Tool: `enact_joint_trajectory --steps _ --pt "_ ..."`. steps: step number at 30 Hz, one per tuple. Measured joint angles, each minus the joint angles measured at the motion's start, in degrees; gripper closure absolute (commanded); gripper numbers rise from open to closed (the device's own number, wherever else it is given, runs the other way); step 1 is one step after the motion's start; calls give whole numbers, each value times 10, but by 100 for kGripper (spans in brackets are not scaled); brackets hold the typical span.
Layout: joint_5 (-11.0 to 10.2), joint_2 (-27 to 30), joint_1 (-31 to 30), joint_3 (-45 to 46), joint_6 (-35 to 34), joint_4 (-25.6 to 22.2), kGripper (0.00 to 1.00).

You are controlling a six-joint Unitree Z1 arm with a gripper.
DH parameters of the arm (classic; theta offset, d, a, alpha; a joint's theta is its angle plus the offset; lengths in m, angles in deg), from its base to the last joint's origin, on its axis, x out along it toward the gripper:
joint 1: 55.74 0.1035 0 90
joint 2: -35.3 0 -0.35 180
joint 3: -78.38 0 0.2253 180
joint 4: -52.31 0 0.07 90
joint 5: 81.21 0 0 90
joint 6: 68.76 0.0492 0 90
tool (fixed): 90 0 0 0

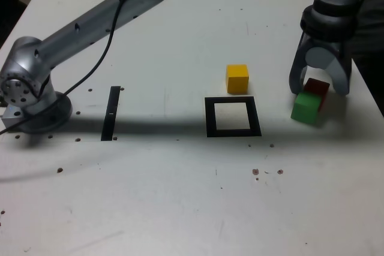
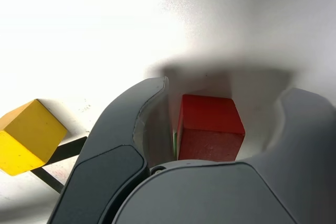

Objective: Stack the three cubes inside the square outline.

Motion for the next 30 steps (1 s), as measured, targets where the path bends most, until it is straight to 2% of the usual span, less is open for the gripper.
enact_joint_trajectory --steps 4,16,30 --pt "-1 0 0 -1 0 0 72" --pt "-1 0 0 -3 0 0 79" --pt "-1 1 0 -5 0 0 80"
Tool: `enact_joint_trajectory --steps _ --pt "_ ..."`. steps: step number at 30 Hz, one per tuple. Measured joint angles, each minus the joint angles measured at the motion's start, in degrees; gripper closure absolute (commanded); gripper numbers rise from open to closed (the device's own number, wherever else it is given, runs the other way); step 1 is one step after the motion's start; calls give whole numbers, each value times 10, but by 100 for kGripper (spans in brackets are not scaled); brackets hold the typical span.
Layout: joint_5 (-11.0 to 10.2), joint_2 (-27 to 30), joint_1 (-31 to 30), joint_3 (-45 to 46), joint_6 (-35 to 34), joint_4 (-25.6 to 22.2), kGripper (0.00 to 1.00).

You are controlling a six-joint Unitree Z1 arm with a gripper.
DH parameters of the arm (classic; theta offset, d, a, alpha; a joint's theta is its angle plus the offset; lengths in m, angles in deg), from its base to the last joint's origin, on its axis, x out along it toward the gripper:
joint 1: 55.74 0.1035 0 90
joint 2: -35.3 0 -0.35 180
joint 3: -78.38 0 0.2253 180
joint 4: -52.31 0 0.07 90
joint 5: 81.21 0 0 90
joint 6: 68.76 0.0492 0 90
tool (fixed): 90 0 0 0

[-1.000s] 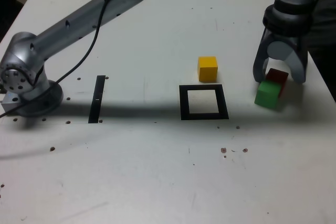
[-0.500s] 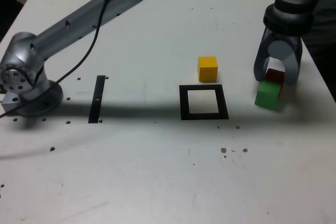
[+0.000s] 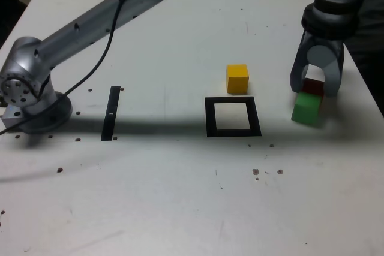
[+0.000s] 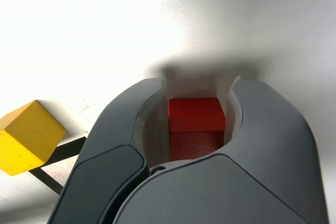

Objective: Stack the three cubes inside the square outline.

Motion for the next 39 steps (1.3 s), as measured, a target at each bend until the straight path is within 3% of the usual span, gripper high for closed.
enact_joint_trajectory --steps 17,30,39 --pt "-12 58 -9 43 -24 0 79" --pt "-23 171 -9 205 -91 2 78" --pt "-24 249 -23 343 -138 41 77"
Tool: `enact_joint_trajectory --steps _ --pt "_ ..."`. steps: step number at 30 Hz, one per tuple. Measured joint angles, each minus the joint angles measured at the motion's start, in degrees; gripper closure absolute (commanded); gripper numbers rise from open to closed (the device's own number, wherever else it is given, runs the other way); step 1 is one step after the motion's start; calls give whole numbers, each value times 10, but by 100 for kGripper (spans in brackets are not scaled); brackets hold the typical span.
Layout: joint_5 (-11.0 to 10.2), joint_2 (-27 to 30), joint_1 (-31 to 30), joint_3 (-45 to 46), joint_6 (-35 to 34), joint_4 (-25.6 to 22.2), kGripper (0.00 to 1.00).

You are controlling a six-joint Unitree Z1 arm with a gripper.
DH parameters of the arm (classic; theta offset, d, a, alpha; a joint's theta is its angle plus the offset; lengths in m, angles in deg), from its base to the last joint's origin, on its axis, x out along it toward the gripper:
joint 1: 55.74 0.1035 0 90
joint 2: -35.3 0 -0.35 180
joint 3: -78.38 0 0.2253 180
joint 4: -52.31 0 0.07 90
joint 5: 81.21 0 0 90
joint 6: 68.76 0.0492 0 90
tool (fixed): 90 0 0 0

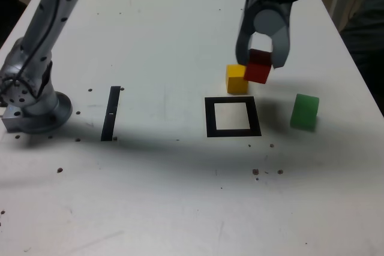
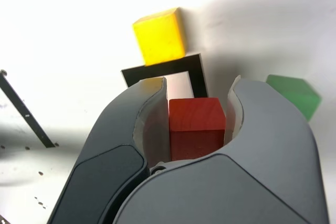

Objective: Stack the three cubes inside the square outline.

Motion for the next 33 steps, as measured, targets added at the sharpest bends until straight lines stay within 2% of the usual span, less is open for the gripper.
enact_joint_trajectory --steps 6,11,19,33 --pt "12 50 -8 109 -36 61 77" --pt "16 72 -15 159 -59 99 77" --pt "27 79 -16 216 -73 152 77" --pt "43 80 -16 279 -76 216 77"
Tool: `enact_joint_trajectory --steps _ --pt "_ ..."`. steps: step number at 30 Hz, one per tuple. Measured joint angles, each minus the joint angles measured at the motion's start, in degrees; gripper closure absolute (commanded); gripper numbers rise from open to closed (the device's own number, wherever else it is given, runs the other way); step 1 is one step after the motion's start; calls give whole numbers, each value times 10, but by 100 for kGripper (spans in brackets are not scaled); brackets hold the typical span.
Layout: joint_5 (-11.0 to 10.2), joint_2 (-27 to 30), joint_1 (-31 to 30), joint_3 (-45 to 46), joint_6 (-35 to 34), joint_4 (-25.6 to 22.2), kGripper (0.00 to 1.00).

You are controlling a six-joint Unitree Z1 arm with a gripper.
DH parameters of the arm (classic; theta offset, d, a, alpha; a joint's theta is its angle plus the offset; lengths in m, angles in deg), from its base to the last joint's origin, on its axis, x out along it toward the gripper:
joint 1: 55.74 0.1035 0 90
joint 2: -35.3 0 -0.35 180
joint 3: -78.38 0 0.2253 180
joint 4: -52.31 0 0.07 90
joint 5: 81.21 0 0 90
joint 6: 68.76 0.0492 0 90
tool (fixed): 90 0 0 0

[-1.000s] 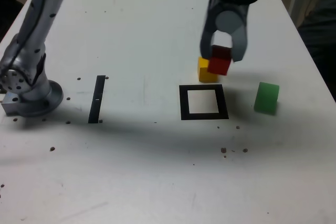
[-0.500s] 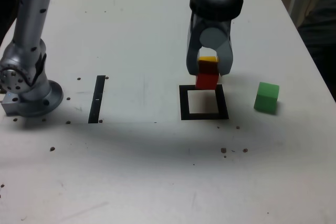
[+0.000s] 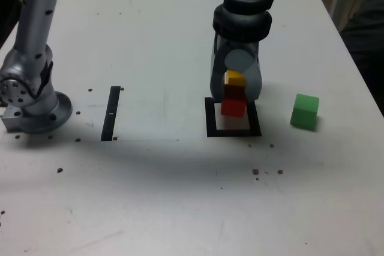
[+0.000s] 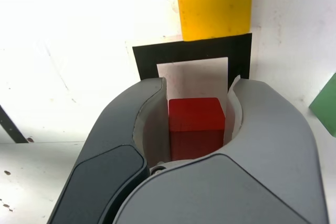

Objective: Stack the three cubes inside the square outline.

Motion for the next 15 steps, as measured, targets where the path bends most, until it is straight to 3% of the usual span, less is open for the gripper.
enact_joint_trajectory --steps 15 --pt "10 -3 0 32 0 41 77"
